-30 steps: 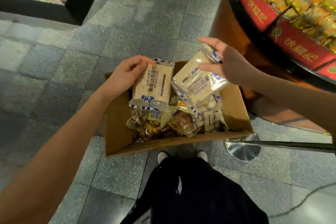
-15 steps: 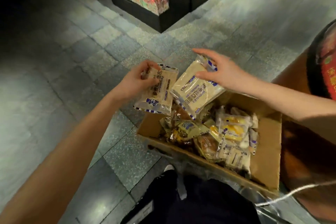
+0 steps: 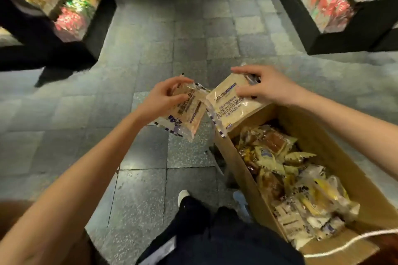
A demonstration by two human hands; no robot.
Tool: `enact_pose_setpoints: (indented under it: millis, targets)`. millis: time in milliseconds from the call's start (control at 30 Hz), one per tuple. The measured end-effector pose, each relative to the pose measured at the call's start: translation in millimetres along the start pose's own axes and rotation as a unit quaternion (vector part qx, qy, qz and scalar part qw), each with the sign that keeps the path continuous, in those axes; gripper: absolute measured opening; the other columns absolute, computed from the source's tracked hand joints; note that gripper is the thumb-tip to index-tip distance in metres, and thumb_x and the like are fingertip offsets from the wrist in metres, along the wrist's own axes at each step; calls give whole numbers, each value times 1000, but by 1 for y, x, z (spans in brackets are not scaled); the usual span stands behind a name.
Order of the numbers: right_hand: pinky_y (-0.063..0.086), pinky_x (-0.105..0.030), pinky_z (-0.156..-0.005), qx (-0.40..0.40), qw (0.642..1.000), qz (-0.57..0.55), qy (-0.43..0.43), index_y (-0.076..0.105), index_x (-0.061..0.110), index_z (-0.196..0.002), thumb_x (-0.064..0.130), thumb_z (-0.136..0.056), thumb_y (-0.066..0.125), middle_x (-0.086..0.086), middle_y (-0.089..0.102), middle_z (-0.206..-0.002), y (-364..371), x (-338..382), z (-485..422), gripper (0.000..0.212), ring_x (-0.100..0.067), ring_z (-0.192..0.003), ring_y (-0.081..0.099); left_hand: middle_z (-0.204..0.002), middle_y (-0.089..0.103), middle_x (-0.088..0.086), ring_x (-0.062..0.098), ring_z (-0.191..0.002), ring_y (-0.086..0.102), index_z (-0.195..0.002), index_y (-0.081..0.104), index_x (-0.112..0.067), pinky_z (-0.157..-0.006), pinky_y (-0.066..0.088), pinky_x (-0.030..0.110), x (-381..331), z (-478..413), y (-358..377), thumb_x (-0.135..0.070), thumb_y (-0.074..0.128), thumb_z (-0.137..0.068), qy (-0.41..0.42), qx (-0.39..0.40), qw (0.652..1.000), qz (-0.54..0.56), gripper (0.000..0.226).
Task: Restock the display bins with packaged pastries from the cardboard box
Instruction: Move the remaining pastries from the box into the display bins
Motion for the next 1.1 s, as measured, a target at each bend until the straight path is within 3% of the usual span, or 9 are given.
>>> enact_pose_setpoints:
  millis: [200,300,367,500,633,733,900,1000,1100]
  targets:
    - [43,-2,-80,193,979,20,-63,33,29,-150,8,-80,77,13,40,-139,107,73,-26,86,-5,-116,48,-111,62,26,46,-92,62,-119,60,-45,-81,54,58,59,91,-71,-20,64,-94,-59,-113,992,5,36]
    - [46,-23,-96,225,965,50,-123,46,34,-140,13,-80,78,13,48,-137,156,118,-35,71,-12,-121,51,-113,67,3,22,-89,70,-124,59,-36,-76,60,35,87,141,-108,-15,62,-95,-76,-161,984,28,36]
    - [43,-21,-92,232,961,48,-145,55,38,-131,17,-79,79,14,55,-132,187,147,-40,61,-8,-119,52,-109,68,-10,10,-87,69,-124,59,-36,-74,56,23,104,177,-132,-14,62,-95,-85,-189,978,28,36]
    - [42,-7,-81,246,951,21,-189,69,32,-109,18,-82,77,20,65,-108,264,217,-46,31,1,-101,58,-114,67,3,26,-92,65,-123,61,-38,-85,56,35,150,267,-187,-18,65,-93,-113,-268,957,11,37]
    - [38,-4,-57,277,937,-1,-211,73,18,-92,16,-86,74,9,66,-85,363,291,-34,7,10,-65,56,-118,64,-9,9,-101,67,-123,60,-30,-81,60,32,191,374,-238,-14,62,-93,-140,-342,927,60,34]
    - [46,-9,-60,335,915,-12,-225,70,26,-92,14,-83,76,9,67,-86,443,344,-11,16,2,-69,61,-117,63,-10,4,-102,64,-123,60,-28,-81,59,31,223,457,-271,-15,62,-94,-165,-383,908,46,33]
    - [58,-21,-66,454,852,23,-261,59,17,-117,3,-81,75,6,63,-109,555,418,39,42,-4,-77,69,-115,65,-10,0,-101,64,-119,62,-34,-82,56,25,261,583,-310,-15,64,-93,-196,-462,863,58,32]
    - [55,-18,-63,473,827,48,-299,64,23,-112,3,-81,74,7,61,-110,605,458,61,38,-11,-76,69,-118,65,-7,10,-108,63,-119,63,-32,-90,52,31,279,645,-319,-13,65,-92,-216,-493,840,65,34]
    - [60,-29,-71,494,809,40,-315,68,27,-100,-1,-81,70,7,65,-102,653,491,80,34,-17,-76,67,-116,62,-11,11,-106,62,-117,61,-34,-89,53,32,296,698,-321,-12,64,-92,-239,-526,812,84,34]
Point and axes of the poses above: each hand's wrist, its own z-axis away from the middle knuckle, its own y-axis out of the palm, x = y × z, the point moved 8 cm from there along -z, towards the middle knuckle
